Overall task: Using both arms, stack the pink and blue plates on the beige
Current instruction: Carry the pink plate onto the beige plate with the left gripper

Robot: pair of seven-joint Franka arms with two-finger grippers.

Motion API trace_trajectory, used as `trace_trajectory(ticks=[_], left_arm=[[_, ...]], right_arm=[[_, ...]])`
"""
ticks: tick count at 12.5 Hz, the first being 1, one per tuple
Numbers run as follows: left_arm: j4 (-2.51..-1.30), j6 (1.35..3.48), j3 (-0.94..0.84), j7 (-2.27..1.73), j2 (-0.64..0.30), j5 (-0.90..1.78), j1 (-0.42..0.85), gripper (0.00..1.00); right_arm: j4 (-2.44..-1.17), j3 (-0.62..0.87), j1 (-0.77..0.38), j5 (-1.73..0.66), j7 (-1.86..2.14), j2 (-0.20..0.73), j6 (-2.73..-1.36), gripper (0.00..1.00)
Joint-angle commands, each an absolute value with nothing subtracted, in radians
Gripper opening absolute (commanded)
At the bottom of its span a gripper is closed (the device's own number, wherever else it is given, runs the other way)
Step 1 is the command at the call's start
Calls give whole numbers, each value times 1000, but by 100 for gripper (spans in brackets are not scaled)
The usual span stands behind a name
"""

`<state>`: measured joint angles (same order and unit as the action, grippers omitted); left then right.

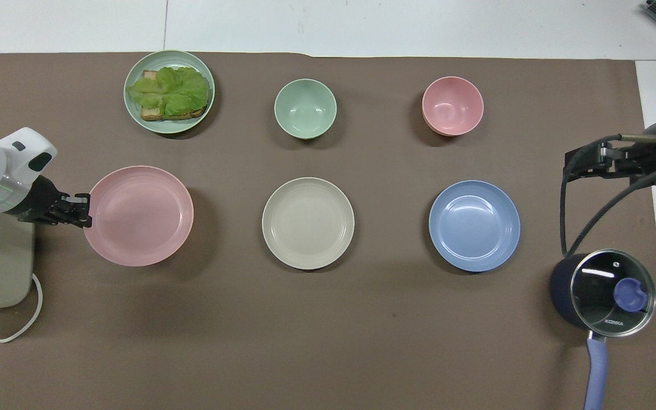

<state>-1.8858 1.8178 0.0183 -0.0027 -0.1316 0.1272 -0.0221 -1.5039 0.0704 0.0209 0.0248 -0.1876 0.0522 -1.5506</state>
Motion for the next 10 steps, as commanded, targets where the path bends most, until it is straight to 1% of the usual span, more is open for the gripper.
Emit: trace_trajectory(ticks=[1,4,6,8,10], left_arm=[[-1832,1778,22,-110,-137,189,73,0],[-1842,1870,18,-315,-133,215,271,0],[-1855,1949,18,-411,-143,244,375,0],[-1876,2031,18,-451,-172,247,440,0],[-1914,2081,18,-449,-192,247,468,0]], right_arm=[[-1500,74,37,14,-163,57,-1565,100],[-1500,74,37,14,-164,57,-1565,100],[-1500,74,37,14,-164,57,-1565,100],[-1500,74,35,14,-164,57,-1565,100],[-1500,74,37,14,-164,57,-1565,100]])
